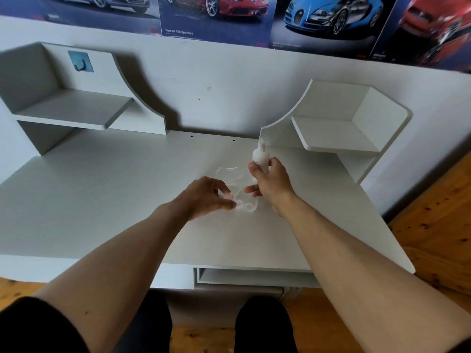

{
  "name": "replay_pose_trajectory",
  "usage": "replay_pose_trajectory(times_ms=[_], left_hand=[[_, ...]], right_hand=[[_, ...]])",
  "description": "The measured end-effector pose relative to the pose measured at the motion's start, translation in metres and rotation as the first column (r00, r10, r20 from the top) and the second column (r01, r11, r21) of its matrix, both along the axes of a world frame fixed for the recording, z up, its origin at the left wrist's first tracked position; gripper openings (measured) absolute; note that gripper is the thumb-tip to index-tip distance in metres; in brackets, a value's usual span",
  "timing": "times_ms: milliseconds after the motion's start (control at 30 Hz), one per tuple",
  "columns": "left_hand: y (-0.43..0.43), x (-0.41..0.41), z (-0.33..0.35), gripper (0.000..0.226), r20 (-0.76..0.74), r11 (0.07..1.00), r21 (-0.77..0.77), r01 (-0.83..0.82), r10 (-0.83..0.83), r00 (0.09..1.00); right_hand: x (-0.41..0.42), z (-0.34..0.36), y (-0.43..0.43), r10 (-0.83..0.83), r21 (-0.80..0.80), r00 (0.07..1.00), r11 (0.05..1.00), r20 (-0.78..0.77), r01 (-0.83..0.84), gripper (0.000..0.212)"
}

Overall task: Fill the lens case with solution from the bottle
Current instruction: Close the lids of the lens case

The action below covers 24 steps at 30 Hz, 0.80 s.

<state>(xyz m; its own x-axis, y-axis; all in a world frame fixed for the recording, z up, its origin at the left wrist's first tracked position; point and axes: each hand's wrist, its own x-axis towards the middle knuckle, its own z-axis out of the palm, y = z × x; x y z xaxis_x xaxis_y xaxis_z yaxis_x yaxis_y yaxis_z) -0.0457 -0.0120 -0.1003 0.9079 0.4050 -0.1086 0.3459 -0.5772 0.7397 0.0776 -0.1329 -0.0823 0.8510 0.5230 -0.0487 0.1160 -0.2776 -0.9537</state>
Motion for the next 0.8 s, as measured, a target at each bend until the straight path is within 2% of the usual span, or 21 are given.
replay_pose_trajectory(times_ms=[233, 433, 567, 800], left_hand=[[-0.001, 0.001, -0.002, 0.029, 0.006, 1.000, 0.023, -0.010, 0.010, 1.000], [0.003, 0.001, -0.005, 0.023, 0.024, 1.000, 0.012, -0.019, 0.018, 1.000], [0.005, 0.001, -0.006, 0.014, 0.021, 1.000, -0.020, -0.014, 0.014, 1.000], [0.007, 0.000, 0.001, 0.026, -0.030, 0.991, -0.105, 0.088, -0.091, 0.995]], right_hand=[[0.002, -0.002, 0.001, -0.026, 0.002, 0.999, 1.000, 0.048, 0.026, 0.028], [0.005, -0.007, -0.001, -0.051, -0.159, 0.979, 0.984, 0.198, 0.083, 0.041], [0.004, -0.007, 0.001, -0.023, -0.205, 0.982, 0.977, 0.188, 0.062, 0.040], [0.002, -0.013, 0.000, -0.045, -0.272, 0.987, 0.959, 0.152, 0.085, 0.042]])
